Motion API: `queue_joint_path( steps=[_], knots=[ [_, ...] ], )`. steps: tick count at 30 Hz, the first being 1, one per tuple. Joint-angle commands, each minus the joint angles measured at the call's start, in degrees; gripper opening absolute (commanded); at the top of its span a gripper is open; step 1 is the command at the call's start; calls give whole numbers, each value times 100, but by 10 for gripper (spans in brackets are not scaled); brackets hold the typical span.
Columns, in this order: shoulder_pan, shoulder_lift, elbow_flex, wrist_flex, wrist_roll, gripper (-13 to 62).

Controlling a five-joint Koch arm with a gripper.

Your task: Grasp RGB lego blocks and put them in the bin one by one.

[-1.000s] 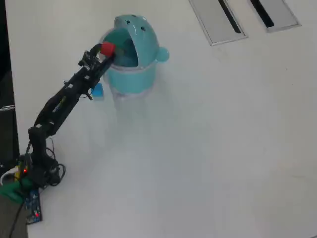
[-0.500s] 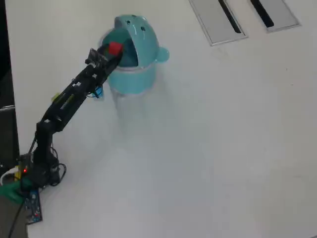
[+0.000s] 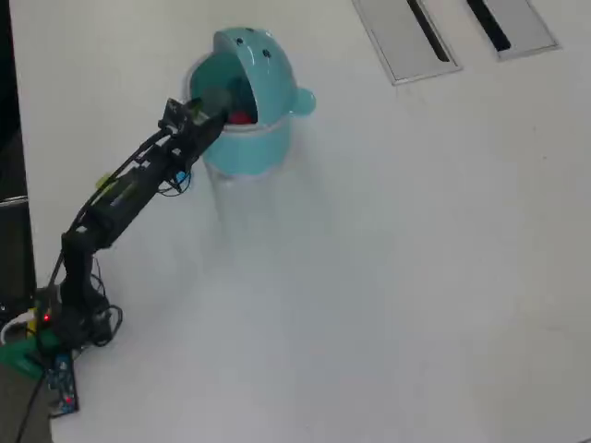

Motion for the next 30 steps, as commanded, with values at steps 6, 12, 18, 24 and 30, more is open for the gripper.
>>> queue_joint_path(
  steps=[6,12,18,24,30],
  knots=[
    [-149,1195,782,-756,-35,272],
    [-492,2074,1942,-1063,-167,271],
    [-905,2716,2698,-1011,-290,271],
    [-1169,3199,3524,-835,-387,272],
    [-1301,3401,4078,-642,-457,333]
  ],
)
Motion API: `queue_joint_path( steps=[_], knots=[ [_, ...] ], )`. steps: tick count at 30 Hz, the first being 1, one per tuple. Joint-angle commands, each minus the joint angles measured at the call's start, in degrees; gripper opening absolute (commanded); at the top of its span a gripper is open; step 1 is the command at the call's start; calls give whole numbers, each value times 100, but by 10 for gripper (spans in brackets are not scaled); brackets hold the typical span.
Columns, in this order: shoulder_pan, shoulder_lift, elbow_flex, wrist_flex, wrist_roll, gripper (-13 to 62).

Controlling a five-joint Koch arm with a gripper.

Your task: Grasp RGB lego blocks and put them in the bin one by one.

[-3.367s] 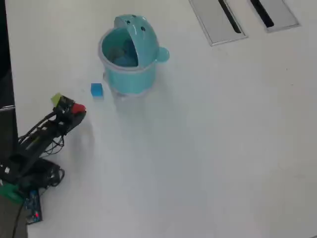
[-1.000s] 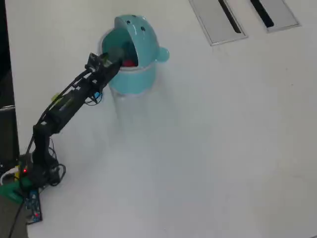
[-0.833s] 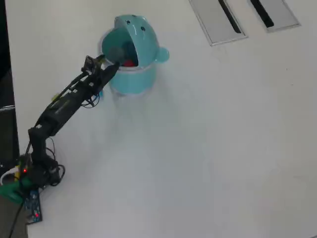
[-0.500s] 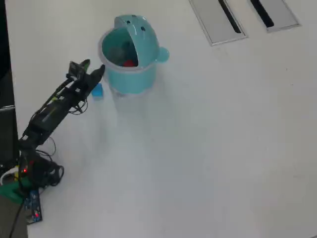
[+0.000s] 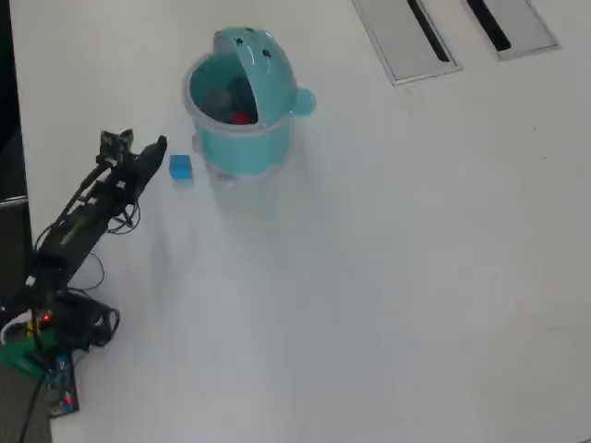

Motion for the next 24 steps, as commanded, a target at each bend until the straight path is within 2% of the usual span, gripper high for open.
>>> queue_joint_path(
  steps=[1,13,24],
  knots=[
    [-105,272,-141,0,-97,334],
    [-861,606,1020,18,-105,352],
    [-1230,554,1107,1028,-721,335]
  ],
)
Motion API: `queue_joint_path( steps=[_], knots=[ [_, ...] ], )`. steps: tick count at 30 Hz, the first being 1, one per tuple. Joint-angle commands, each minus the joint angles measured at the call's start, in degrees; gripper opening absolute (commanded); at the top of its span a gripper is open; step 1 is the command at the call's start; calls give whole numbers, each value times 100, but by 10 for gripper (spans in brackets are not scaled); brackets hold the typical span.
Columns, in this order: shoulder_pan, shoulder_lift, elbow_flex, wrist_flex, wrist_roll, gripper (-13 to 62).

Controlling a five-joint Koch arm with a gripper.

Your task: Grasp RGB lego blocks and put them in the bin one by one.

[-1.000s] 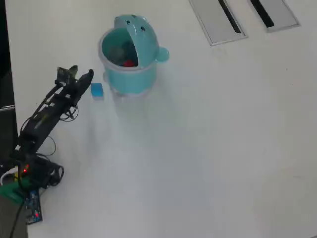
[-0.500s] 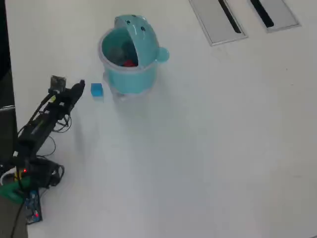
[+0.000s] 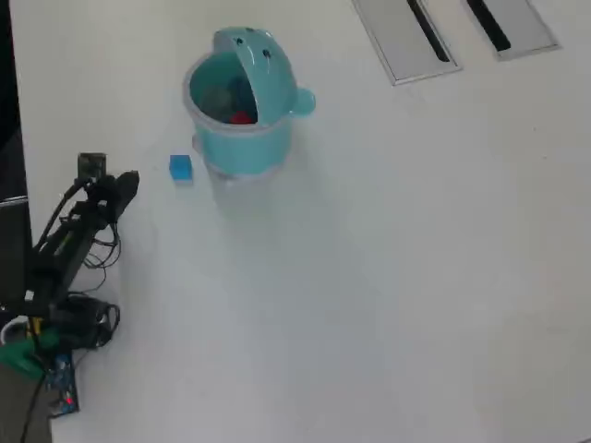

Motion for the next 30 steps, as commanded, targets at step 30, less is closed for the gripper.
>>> queue_joint_path(
  steps=[30],
  knots=[
    [-773,-1749,-1046,-105,-738,330]
  ],
)
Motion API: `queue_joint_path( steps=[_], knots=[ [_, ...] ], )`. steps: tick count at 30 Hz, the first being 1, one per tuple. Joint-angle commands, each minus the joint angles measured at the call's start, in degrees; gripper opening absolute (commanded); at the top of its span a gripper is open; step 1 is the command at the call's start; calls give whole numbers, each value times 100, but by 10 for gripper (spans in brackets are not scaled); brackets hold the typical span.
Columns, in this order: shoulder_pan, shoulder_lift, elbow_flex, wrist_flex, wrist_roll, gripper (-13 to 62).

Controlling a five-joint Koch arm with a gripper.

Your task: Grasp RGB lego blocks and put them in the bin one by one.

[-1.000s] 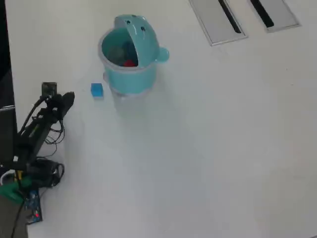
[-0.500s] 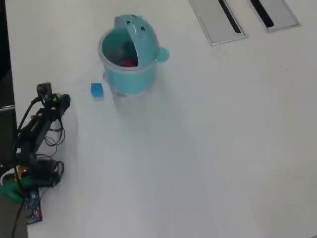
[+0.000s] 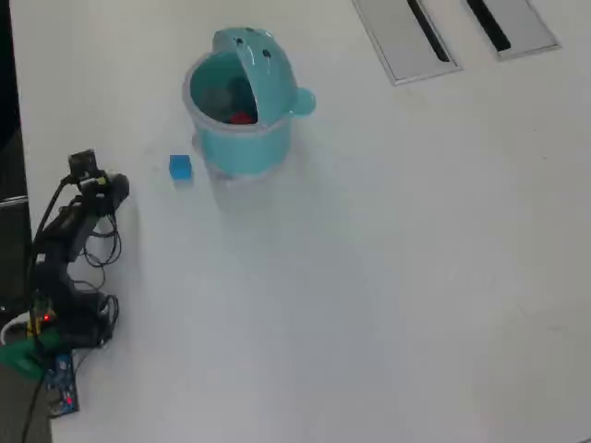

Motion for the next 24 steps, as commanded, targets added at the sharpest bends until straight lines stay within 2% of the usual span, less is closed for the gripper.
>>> queue_joint_path(
  steps=[1,20,24],
  knots=[
    [-35,-44,-554,-141,-18,330],
    [-79,-1301,-1028,-896,-53,329],
    [-79,-1327,-1020,-923,-44,303]
  ],
)
